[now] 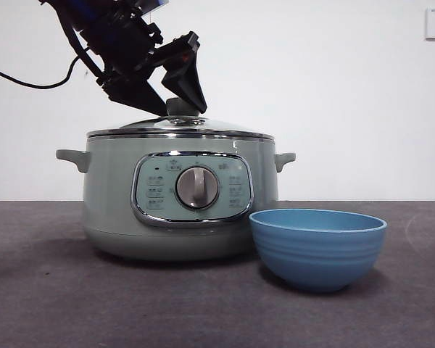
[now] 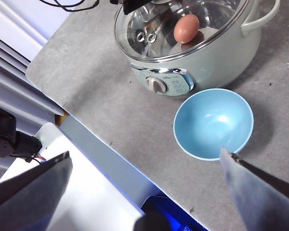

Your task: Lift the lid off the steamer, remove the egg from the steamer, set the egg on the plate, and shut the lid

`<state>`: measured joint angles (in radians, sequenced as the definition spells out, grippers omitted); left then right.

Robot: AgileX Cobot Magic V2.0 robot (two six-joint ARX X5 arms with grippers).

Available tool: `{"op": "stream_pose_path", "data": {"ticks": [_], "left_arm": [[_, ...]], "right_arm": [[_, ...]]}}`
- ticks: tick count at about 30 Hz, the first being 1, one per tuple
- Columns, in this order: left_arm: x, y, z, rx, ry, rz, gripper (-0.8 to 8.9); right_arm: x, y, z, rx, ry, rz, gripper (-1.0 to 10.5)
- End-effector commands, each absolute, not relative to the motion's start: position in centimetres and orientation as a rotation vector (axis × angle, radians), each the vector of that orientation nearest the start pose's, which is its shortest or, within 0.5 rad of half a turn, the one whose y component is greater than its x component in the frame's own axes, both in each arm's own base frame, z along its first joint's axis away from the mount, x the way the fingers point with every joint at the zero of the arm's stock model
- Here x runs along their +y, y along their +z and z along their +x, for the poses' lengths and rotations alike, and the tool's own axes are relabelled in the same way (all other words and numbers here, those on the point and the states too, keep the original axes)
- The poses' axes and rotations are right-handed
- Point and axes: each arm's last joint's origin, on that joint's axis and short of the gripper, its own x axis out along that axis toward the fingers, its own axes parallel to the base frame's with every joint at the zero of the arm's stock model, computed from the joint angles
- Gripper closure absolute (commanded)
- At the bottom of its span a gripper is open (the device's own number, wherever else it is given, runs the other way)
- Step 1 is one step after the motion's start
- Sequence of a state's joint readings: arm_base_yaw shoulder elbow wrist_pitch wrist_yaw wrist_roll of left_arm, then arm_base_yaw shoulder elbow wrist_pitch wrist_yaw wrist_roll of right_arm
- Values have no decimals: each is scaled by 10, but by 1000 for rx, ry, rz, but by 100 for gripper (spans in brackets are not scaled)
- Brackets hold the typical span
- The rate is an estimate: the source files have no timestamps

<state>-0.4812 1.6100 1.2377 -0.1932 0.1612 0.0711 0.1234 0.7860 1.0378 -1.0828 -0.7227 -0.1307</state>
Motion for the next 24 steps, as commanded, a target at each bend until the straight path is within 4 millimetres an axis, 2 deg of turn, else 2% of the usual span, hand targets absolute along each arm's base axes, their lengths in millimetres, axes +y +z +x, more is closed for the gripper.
{"op": "stream_pose_path", "data": {"ticks": [1, 7, 9, 17, 24], "left_arm": [[-174, 280, 319, 548, -653, 168, 678], [-173, 279, 319, 556, -652, 169, 722], [-174, 279, 319, 555, -652, 169, 829], [-173, 284, 318, 535, -652, 161, 822], [-169, 307, 311, 461, -653, 146, 822]], "right_arm": [[33, 344, 113, 754, 847, 135, 379], [34, 344, 113, 754, 847, 135, 379], [34, 344, 113, 754, 847, 135, 379], [34, 344, 113, 754, 847, 135, 379], [34, 344, 113, 753, 847, 135, 379]]}}
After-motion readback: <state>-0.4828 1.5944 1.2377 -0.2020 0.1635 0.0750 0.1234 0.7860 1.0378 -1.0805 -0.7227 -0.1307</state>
